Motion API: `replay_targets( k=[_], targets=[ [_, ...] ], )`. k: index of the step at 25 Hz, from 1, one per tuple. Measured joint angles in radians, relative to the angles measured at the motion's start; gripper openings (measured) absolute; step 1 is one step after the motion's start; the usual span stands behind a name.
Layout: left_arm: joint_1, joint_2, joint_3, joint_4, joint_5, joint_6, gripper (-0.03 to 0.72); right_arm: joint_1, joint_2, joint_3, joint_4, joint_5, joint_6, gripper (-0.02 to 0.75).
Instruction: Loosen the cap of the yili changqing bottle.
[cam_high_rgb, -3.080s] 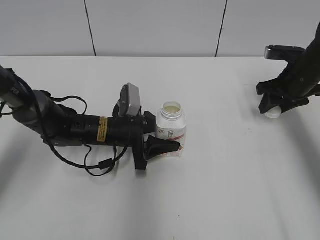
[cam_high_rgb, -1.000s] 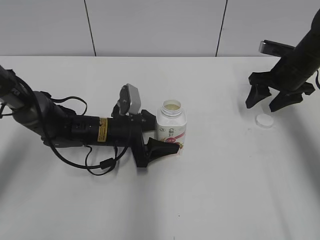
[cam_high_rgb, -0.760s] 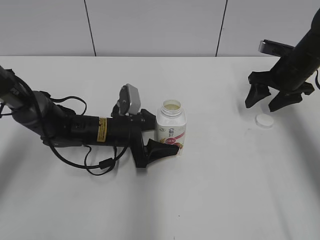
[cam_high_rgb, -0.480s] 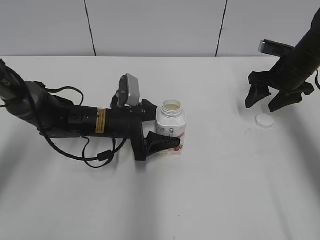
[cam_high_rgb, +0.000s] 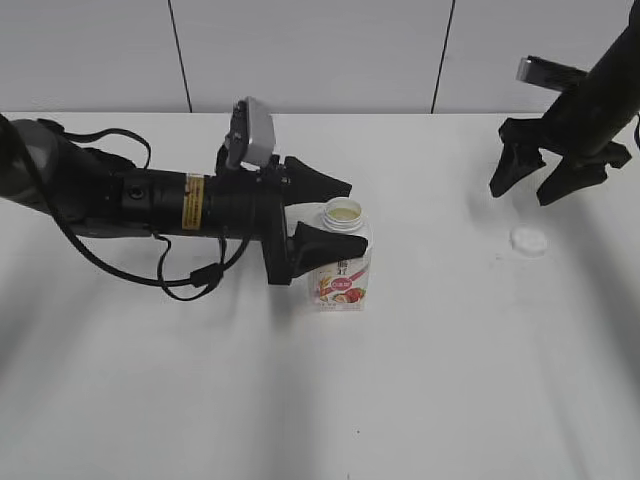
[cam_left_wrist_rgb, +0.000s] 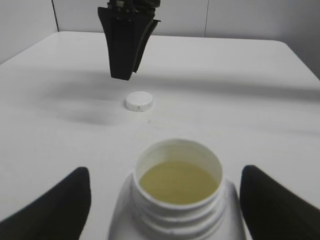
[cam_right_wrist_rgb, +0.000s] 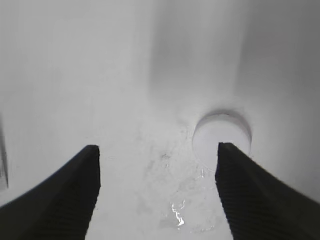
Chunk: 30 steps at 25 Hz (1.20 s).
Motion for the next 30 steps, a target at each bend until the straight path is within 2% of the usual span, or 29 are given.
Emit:
replay_targets(
  k=[7,12,16,20,22,25,28,30],
  targets=[
    [0.001,-0.114,0.001,0.018,0.003,-0.061,0.556,0.0,0.0,-0.164,0.03,0.175,0.023,0.565],
    [0.016,-0.223,0.001,0.023,0.089,-0.065,0.55,0.0,0.0,-0.283,0.061,0.195,0.031,0.565],
    [0.022,-0.321,0.001,0.024,0.32,-0.066,0.539,0.0,0.0,-0.35,0.074,0.195,0.034,0.565],
    [0.022,-0.404,0.001,-0.002,0.691,-0.069,0.511,0.0,0.0,-0.369,0.077,0.197,0.055,0.565],
    [0.022,-0.427,0.001,-0.098,0.913,-0.069,0.507,0.0,0.0,-0.369,0.077,0.198,0.068,0.565],
    [0.029,-0.447,0.0,-0.321,1.267,-0.071,0.5,0.0,0.0,-0.369,0.077,0.199,0.076,0.565],
    [0.044,-0.448,-0.011,-0.519,1.493,-0.072,0.477,0.0,0.0,-0.369,0.077,0.2,0.076,0.565],
    [0.045,-0.449,-0.027,-0.66,1.552,-0.051,0.456,0.0,0.0,-0.369,0.076,0.2,0.077,0.565]
  ],
)
